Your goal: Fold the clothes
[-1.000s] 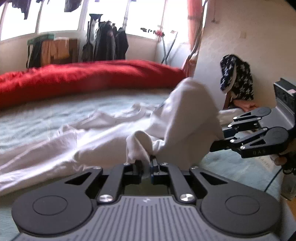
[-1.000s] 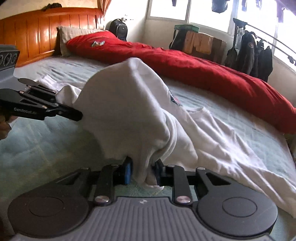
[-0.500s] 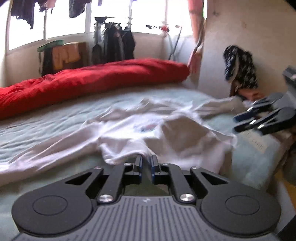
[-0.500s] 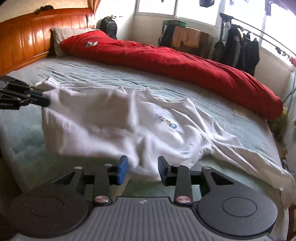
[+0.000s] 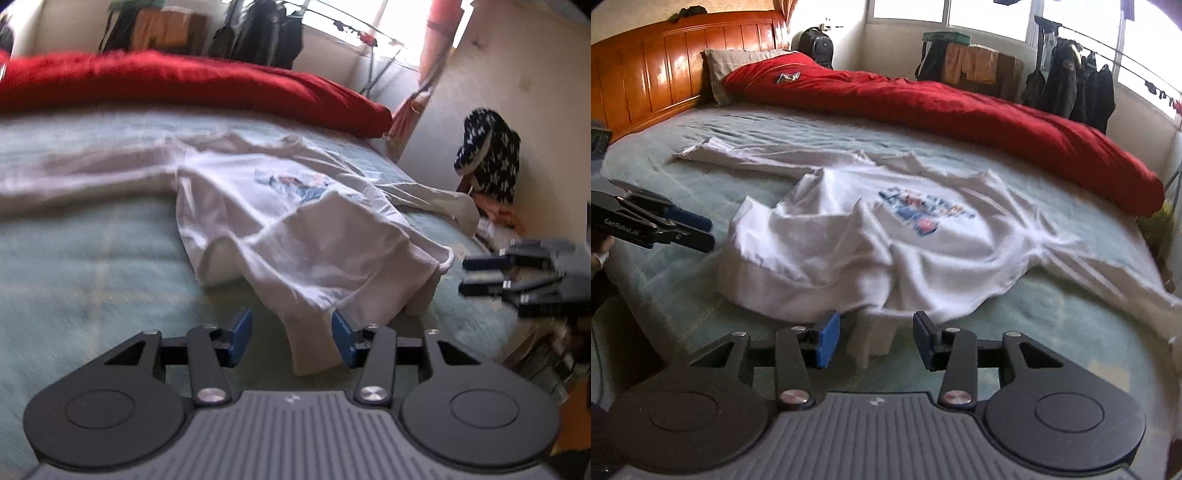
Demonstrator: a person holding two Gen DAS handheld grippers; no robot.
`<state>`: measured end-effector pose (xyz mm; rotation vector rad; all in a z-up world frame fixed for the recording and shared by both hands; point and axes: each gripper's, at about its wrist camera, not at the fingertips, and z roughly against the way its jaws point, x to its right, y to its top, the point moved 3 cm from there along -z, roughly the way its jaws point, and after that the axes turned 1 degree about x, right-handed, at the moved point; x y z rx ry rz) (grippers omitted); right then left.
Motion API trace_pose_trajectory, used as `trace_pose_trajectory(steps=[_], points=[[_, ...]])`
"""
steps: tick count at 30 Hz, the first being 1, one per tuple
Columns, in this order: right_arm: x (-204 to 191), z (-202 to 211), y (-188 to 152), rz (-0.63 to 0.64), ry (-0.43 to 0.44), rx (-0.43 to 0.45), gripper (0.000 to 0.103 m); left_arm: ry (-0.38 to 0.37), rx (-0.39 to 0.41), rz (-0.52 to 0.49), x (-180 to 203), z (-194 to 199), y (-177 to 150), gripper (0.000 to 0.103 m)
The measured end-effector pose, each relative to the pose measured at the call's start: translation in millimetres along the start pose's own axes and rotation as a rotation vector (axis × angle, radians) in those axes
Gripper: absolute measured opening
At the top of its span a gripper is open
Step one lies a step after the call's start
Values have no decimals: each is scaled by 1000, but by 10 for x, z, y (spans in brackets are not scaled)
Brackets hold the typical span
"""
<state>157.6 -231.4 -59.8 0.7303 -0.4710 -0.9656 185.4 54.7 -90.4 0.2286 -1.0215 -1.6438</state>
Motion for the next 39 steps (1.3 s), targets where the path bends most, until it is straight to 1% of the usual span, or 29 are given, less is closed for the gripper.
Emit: trace_pose_trajectory(steps=[6, 9, 12, 16, 18, 19, 20, 21, 23, 24, 25, 27, 29, 30, 31, 33, 36, 39], points=[[-51, -105, -209, -69, 27, -9, 49, -51, -3, 104, -71, -325, -132, 49], [-9, -154, -298, -111, 48, -13, 50, -91, 18, 131, -82, -414, -146, 49], [63, -206, -378, -151, 60, -13, 55, -130, 42, 158, -91, -498, -156, 49], [164, -299, -462, -217, 68, -20, 55, -182, 68, 208, -98, -601, -168, 49], [186, -325, -482, -236, 73, -9, 55, -192, 72, 206, -73, -624, -168, 46], [191, -328, -481, -241, 80, 2, 55, -193, 70, 198, -53, -632, -165, 40], [196, -325, -474, -244, 86, 15, 55, -186, 66, 186, -38, -627, -160, 19], [198, -318, -462, -246, 89, 31, 55, -180, 62, 175, -23, -622, -156, 10], [207, -299, -426, -254, 100, 66, 55, -173, 60, 164, -11, -606, -155, 9], [211, -296, -407, -260, 109, 81, 52, -172, 59, 164, -17, -605, -161, 9], [212, -307, -388, -267, 121, 89, 44, -169, 56, 165, -20, -610, -167, 9], [196, -357, -350, -273, 142, 96, 36, -165, 55, 169, -24, -622, -179, 9], [156, -456, -331, -257, 129, 86, 35, -164, 55, 174, -29, -634, -187, 9], [136, -514, -329, -249, 114, 79, 28, -164, 55, 177, -31, -640, -192, 9], [126, -567, -329, -241, 97, 69, 19, -164, 55, 178, -32, -644, -195, 9], [122, -633, -336, -225, 58, 50, 9, -159, 56, 169, -14, -616, -177, 9], [145, -513, -321, -225, 78, 63, 8, -153, 78, 122, 26, -472, -133, 7], [199, -297, -288, -216, 85, 72, 8, -145, 109, 71, 56, -222, -57, 6]])
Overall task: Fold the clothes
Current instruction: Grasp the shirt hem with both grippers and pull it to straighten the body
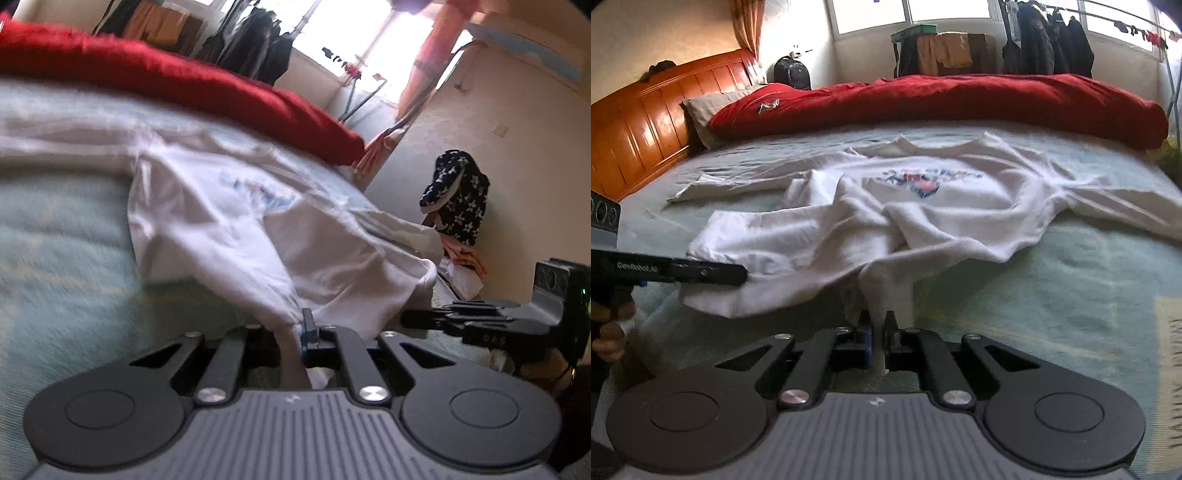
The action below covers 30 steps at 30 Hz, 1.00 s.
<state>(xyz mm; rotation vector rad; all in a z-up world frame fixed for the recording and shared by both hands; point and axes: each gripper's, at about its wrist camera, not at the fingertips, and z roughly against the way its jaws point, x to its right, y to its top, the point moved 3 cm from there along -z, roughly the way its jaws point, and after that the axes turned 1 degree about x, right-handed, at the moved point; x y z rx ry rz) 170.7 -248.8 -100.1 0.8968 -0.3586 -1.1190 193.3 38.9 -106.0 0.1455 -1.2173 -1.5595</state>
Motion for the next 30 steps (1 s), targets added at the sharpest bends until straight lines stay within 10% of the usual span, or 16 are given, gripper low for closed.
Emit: trace_pose_trajectory(steps=[19, 30], points=[[513, 897, -77, -277, 110, -4, 9, 58, 28, 86, -232, 759, -42, 7], [1006, 309, -693, -543, 192, -49, 46, 63, -39, 254, -646, 398, -337, 29]])
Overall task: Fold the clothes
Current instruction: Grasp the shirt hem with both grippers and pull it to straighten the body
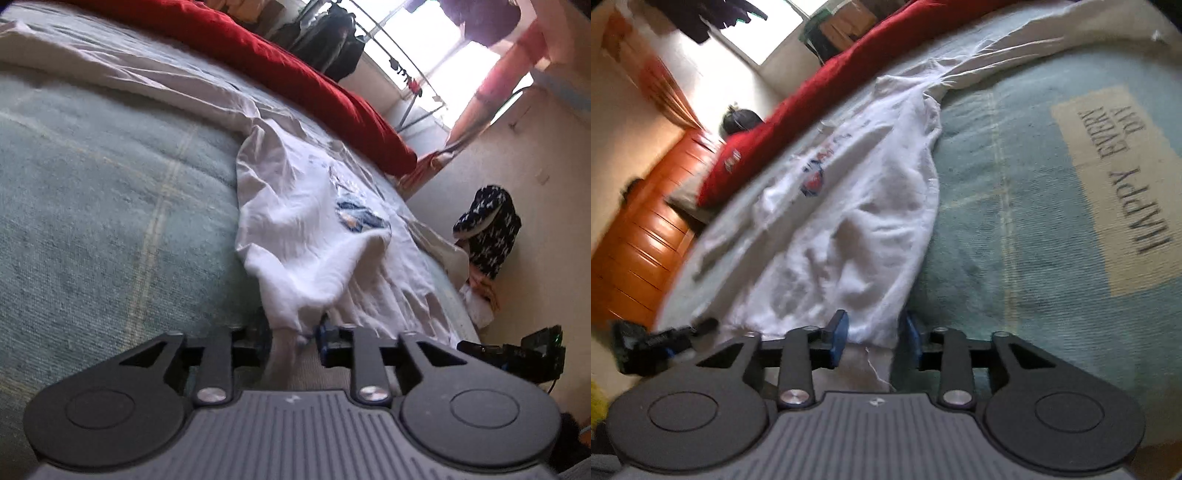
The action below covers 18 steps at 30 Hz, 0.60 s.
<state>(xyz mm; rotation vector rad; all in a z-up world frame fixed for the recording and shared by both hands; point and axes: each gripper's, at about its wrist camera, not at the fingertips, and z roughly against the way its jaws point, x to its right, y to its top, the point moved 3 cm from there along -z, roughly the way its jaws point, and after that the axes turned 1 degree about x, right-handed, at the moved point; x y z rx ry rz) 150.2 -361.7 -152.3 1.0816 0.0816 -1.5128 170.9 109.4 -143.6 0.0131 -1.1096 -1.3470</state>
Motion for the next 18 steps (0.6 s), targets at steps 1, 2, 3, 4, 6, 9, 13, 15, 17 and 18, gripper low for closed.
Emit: trace_pose_trajectory(steps=[1, 2, 3, 4, 6, 9, 13, 15, 17, 18], points=[[-12, -32, 7, -3, 13, 3, 47, -6, 1, 5, -2, -15, 6, 31], [-24, -63, 13, -6, 26, 7, 47, -12, 3, 9, -5, -29, 11, 31], [-36, -95, 20, -10, 39, 10, 47, -14, 3, 8, -3, -48, 11, 33], [-52, -124, 27, -11, 49, 10, 47, -17, 0, 1, 20, -69, 18, 34], [-105, -179, 34, 3, 53, -3, 46, -17, -10, -21, 76, -88, 15, 31], [-218, -193, 23, 76, 0, -28, 16, 1, -17, -77, 169, -39, 2, 5], [-378, 0, 100, 177, -48, 0, 14, -19, 6, -129, 370, 171, 52, 5], [-495, 154, 202, 218, -52, 24, 14, -48, 21, -157, 526, 313, 113, 5], [-620, 318, 309, 261, -52, 45, 14, -70, 21, -183, 659, 444, 153, 4], [-673, 396, 352, 283, -58, 51, 14, -68, 17, -197, 719, 503, 165, 4]])
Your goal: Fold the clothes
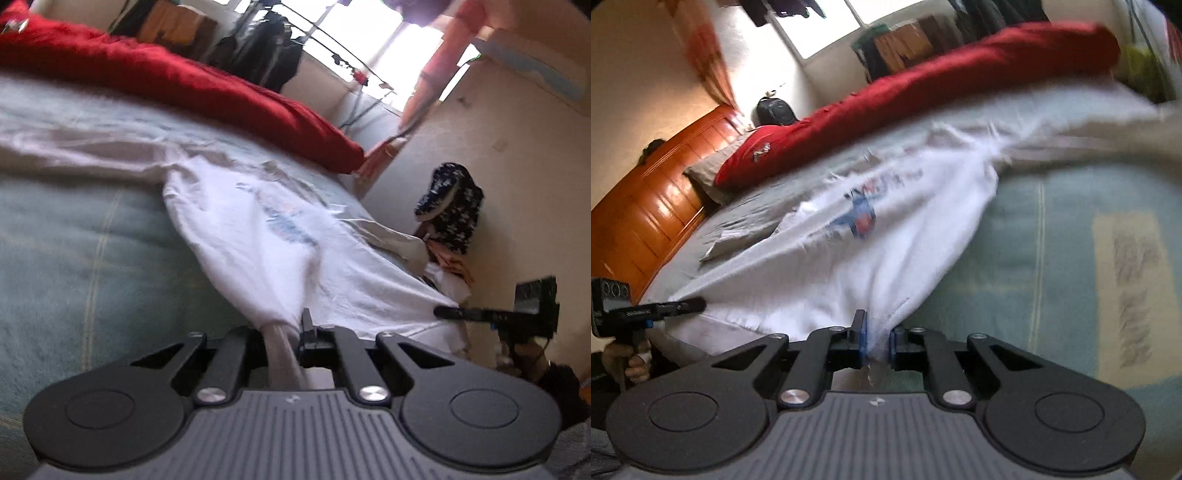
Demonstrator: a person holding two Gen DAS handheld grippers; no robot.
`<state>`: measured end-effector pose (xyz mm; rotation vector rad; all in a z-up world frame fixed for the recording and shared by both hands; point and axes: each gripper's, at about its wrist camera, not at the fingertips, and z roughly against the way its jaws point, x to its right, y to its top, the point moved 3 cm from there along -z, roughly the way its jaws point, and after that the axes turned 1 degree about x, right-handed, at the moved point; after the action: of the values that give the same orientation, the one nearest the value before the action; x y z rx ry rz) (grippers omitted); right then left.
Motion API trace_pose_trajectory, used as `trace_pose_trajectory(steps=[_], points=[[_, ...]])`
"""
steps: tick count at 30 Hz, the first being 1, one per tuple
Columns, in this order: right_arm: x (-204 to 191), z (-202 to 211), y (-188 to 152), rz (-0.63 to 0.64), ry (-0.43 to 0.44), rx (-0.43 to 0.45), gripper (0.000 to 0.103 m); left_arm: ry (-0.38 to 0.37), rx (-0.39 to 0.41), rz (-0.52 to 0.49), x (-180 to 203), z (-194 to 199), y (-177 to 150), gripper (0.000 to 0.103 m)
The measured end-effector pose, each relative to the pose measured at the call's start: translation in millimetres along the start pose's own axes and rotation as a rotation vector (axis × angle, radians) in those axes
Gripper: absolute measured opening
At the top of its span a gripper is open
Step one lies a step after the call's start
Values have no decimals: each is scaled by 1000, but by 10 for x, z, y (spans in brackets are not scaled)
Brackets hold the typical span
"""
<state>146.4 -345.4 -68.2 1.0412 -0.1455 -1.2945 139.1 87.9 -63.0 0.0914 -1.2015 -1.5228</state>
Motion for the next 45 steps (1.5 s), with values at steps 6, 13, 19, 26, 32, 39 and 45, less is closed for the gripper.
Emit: trace_pose_trajectory(steps=[6, 13, 19, 26, 32, 39, 45], points=[[-42, 211, -31, 40, -23, -37, 14, 37, -51, 12, 27, 85, -169, 5], [269, -14, -465, -52, -170, -155, 21, 223, -210, 9, -168, -72, -549, 16], [282, 268, -355, -9, -257, -64, 38, 372, -158, -133, -162, 263, -321, 26], [55, -90, -1, 64, -212, -24, 43, 293, -67, -288, 55, -262, 195, 38], [-57, -768, 302, 100, -188, -73, 45, 223, -52, -277, -72, -1025, 673, 38], [122, -1533, 712, 149, -200, -116, 46, 280, -46, -135, -756, -1709, 1031, 38], [621, -1624, 930, 163, -302, -75, 42, 359, -30, -68, -1235, -1540, 1103, 8]])
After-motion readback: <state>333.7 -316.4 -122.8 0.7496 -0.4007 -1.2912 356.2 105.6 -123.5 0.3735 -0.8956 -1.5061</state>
